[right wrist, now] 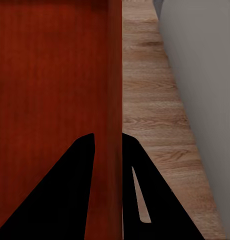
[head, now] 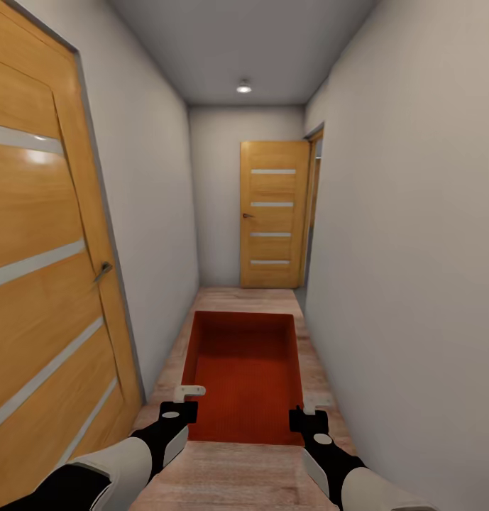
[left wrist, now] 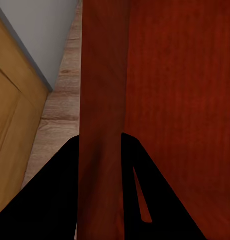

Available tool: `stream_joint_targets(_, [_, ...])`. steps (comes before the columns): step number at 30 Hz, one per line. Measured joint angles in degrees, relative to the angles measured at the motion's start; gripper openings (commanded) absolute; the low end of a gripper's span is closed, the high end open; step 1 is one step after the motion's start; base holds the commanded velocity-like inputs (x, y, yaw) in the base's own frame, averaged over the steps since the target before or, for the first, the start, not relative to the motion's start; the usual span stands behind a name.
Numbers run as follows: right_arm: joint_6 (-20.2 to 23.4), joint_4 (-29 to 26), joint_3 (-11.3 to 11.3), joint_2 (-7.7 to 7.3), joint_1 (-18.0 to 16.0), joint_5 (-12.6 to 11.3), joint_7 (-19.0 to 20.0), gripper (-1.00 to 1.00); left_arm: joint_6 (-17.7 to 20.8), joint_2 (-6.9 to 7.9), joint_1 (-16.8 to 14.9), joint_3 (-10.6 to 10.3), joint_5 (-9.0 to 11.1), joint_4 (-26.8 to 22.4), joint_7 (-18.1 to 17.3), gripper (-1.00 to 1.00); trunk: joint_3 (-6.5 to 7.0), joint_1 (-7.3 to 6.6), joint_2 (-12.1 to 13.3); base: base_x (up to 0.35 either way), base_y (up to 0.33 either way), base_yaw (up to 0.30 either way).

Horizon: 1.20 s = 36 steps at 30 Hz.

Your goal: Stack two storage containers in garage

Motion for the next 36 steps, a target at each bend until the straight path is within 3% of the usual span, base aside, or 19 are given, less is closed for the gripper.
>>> stream_joint_targets(36, [-0.07, 0.06, 0.0, 0.0, 0.0, -0.05, 0.01, -1.0, 0.0, -0.01, 0.0, -0.04, 0.0, 0.01, 0.02, -1.0, 0.0, 0.0, 0.0, 0.325, 0.105, 0.0])
